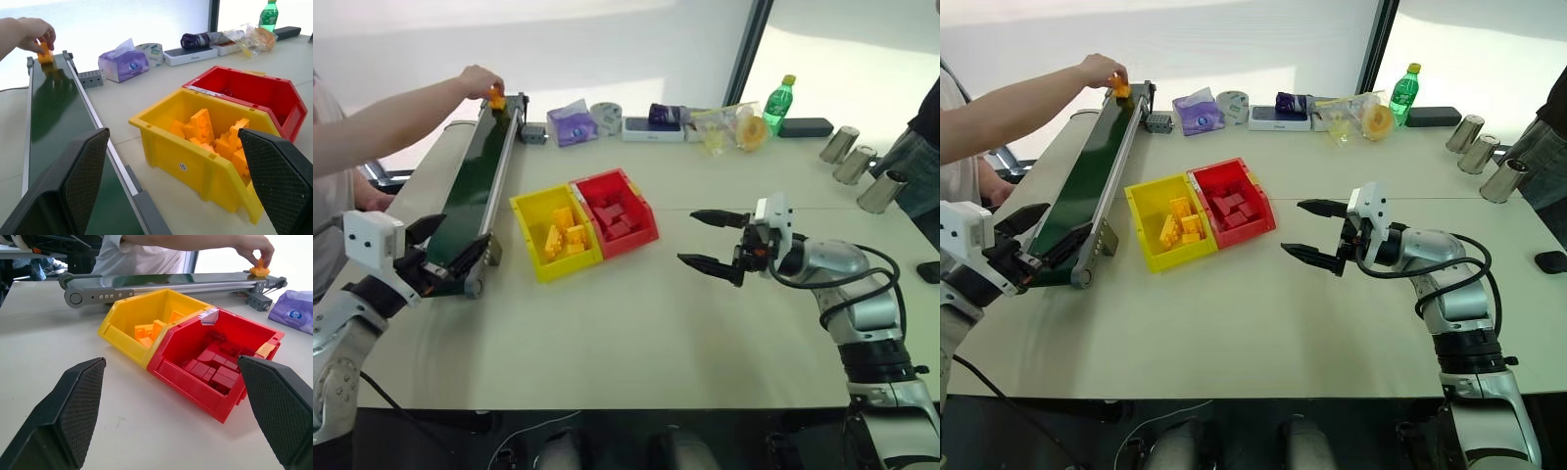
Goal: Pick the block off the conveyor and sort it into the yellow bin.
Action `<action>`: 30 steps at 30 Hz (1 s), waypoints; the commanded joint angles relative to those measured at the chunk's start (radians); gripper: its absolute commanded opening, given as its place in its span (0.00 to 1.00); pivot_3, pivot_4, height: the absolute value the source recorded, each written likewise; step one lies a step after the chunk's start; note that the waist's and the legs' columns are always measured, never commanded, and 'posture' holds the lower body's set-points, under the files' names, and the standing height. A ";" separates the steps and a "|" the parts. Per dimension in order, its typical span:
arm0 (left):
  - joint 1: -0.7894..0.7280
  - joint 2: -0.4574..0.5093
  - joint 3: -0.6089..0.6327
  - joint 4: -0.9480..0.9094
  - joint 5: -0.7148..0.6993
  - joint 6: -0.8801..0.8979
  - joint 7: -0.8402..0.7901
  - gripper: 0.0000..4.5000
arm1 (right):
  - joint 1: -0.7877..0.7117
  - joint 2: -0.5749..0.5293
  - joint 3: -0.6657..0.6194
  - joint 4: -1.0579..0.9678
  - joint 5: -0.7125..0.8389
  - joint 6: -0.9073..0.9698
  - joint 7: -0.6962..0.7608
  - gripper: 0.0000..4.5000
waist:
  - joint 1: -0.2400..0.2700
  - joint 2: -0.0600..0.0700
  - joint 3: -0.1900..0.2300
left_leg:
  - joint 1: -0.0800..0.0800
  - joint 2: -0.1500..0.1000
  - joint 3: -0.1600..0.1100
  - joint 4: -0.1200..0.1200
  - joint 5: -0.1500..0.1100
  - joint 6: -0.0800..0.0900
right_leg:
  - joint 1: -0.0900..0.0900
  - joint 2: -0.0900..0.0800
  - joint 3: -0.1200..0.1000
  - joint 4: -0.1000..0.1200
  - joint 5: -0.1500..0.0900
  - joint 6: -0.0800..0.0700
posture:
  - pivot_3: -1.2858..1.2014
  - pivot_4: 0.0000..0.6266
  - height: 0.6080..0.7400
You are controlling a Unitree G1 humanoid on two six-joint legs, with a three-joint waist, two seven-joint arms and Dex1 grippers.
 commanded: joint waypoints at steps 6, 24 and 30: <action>-0.015 0.001 0.020 -0.008 0.023 -0.040 0.034 0.99 | 0.001 -0.007 -0.021 -0.016 0.006 -0.010 0.003 1.00 | 0.000 0.000 0.000 | 0.000 0.000 0.000 0.000 0.000 0.000 | 0.000 0.000 0.000 0.000 0.000 0.000 | 0.52 0.24 1.00; 0.053 -0.129 0.094 -0.102 0.084 -0.130 0.216 0.99 | -0.003 -0.008 -0.018 -0.035 0.011 0.010 -0.002 1.00 | 0.000 0.000 0.000 | 0.000 0.000 0.000 0.000 0.000 0.000 | 0.000 0.000 0.000 0.000 0.000 0.000 | 0.52 0.24 1.00; 0.196 -0.291 0.117 -0.212 0.198 -0.251 0.353 0.99 | -0.004 -0.005 -0.017 -0.026 0.008 0.003 0.004 1.00 | -0.001 0.000 0.000 | 0.000 0.000 0.000 0.000 0.000 0.000 | 0.000 0.000 0.000 0.000 0.000 0.000 | 0.52 0.24 1.00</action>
